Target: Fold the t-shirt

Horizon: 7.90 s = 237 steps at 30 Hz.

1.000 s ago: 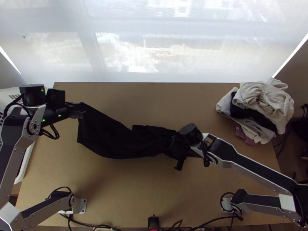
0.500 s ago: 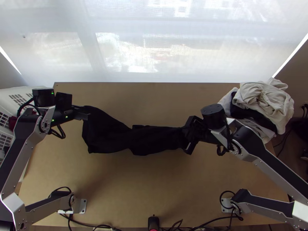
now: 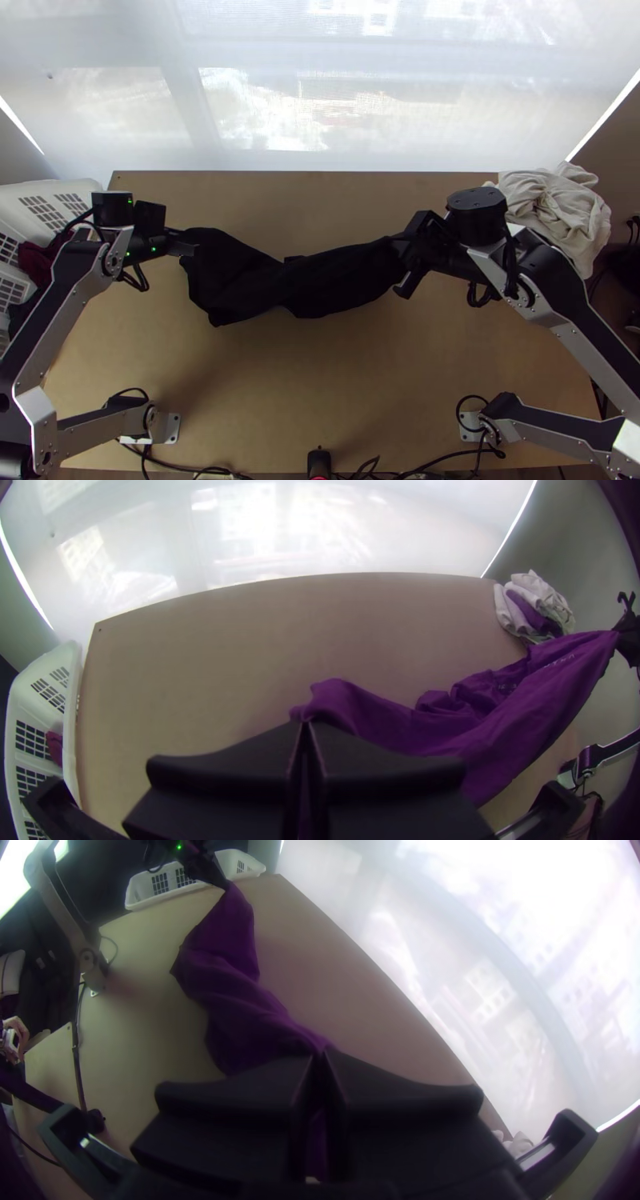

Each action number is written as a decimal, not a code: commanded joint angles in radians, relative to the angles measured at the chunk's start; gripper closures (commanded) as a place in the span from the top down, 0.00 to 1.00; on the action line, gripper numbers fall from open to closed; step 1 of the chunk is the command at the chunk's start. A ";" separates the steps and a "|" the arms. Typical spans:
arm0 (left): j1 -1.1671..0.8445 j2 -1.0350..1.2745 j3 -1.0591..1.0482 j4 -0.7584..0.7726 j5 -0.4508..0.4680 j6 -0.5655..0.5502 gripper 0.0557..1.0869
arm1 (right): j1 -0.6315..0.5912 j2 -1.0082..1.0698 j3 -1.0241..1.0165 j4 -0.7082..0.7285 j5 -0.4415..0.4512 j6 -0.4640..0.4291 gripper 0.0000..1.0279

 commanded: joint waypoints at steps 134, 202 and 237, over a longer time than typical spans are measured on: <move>0.232 -0.275 1.116 -0.373 0.175 -0.116 0.03 | 0.051 -0.344 0.281 0.330 0.300 -0.360 0.03; 0.011 0.346 -0.040 0.285 0.153 -0.120 0.03 | -0.162 -0.079 -0.589 0.679 0.093 0.004 0.03; -0.118 0.489 0.322 -0.449 0.136 -0.173 0.52 | -0.211 0.165 -0.525 0.837 0.081 0.008 0.03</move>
